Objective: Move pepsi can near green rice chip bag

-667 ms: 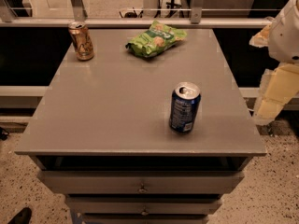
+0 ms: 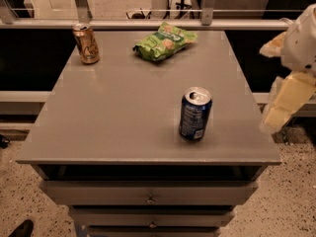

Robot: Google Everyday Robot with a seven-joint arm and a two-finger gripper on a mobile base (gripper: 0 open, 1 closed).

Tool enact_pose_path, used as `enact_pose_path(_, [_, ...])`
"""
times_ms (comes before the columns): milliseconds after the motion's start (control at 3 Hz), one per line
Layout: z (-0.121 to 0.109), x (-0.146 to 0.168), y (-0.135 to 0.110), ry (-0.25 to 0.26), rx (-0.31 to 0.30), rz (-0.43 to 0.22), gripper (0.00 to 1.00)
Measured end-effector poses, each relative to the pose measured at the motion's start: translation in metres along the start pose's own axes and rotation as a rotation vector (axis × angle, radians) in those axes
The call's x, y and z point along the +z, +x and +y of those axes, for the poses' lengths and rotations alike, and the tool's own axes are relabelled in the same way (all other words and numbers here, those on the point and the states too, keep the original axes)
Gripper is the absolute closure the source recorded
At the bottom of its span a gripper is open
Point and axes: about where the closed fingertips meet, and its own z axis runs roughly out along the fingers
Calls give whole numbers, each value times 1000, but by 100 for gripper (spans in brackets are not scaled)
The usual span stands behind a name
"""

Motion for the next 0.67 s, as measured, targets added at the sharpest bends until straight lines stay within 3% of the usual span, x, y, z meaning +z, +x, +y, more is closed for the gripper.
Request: enact_pose_path(667, [-1,55,-39,-93,87,-352,0])
